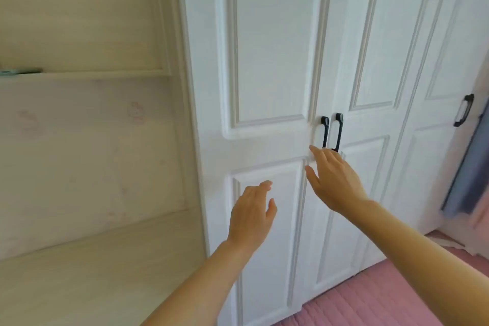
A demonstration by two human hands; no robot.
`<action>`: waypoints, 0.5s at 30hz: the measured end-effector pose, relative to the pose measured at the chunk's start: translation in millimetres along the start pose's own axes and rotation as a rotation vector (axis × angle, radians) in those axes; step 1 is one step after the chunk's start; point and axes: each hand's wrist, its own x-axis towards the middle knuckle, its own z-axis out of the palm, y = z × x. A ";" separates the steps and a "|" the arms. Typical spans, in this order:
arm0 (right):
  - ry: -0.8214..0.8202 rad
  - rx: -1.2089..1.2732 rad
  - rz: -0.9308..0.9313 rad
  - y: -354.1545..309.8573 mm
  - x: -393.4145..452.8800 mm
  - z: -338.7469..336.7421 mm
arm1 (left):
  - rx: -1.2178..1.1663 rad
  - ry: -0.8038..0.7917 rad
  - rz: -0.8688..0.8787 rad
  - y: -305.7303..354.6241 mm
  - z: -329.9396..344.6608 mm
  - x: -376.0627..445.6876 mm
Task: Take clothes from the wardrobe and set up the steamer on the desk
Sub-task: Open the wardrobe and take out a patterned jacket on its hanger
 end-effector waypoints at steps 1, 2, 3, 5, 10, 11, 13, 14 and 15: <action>0.022 0.024 0.013 9.2 6.9 0.2 | -0.027 0.002 -0.003 6.6 8.5 8.2; 0.028 0.058 0.023 17.7 13.4 -0.9 | -0.049 0.007 -0.007 13.1 15.1 16.6; 0.044 0.072 0.025 27.1 21.9 -0.7 | -0.055 0.020 -0.002 19.0 23.4 25.3; 0.025 0.111 0.056 41.7 37.4 -5.1 | -0.067 0.010 -0.011 30.4 37.9 43.3; 0.034 0.274 0.113 72.3 75.6 -12.5 | -0.134 -0.003 -0.035 51.2 73.7 85.3; 0.036 0.297 0.115 77.0 84.0 -12.2 | -0.158 -0.010 -0.047 55.1 79.9 93.8; 0.033 0.323 0.113 82.9 98.3 -12.9 | -0.204 -0.027 -0.068 61.4 90.2 109.7; 0.034 0.333 0.110 84.8 104.2 -13.7 | -0.226 -0.029 -0.075 64.2 94.5 116.5; 0.039 0.342 0.103 86.0 109.4 -14.4 | -0.251 -0.028 -0.085 67.1 97.9 122.4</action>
